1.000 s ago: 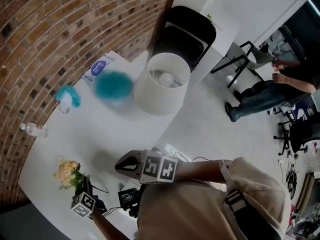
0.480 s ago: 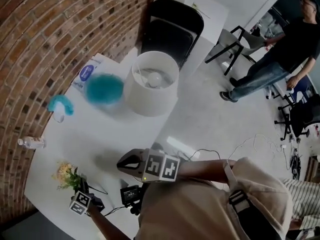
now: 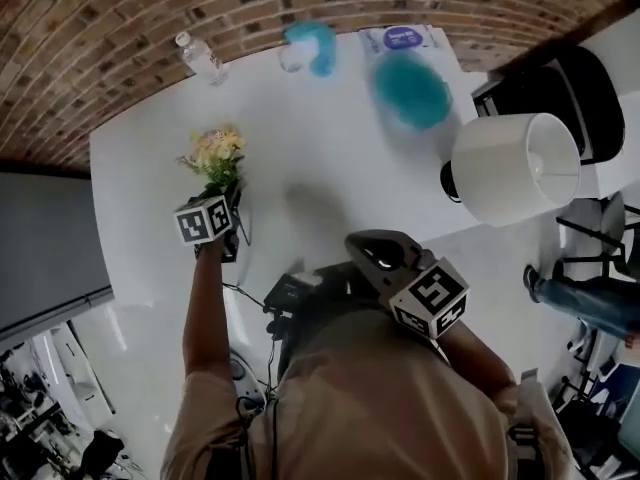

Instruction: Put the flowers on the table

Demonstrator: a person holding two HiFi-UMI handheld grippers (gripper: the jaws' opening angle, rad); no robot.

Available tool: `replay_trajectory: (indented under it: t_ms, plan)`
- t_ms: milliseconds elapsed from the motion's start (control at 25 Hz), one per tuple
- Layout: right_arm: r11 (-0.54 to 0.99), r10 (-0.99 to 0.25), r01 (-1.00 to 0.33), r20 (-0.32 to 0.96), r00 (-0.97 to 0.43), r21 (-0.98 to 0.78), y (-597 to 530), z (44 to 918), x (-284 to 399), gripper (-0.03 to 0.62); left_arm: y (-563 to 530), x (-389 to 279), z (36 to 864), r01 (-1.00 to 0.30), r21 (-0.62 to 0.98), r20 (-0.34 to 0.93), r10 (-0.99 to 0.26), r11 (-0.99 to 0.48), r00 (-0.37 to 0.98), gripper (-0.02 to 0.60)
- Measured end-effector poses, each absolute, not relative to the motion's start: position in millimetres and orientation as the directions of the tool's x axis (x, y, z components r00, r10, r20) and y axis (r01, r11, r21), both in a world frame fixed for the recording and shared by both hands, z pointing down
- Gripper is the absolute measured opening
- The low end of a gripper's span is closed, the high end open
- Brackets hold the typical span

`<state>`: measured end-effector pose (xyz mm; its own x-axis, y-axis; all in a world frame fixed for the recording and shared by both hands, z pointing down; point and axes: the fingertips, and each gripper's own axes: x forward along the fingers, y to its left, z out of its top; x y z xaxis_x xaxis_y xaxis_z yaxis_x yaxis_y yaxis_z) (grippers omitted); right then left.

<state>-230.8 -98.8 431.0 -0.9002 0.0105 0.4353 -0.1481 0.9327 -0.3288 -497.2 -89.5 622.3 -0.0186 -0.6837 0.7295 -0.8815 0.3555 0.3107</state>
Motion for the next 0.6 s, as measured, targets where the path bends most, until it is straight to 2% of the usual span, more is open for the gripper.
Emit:
replay_trajectory:
  t_ms: [280,600]
  plan:
    - [0.942,0.055,-0.101,0.443,-0.895,-0.320,-95,428,-241,0.021,-86,-512,630,-0.863,0.294,0.747,-0.662,0.411,-0.061,0.112]
    - [0.935,-0.027,-0.183,0.454,-0.890,-0.303,-115,439,-239,0.021,-114,-534,645,-0.858,0.283,0.754,-0.652,0.428,-0.076,0.112]
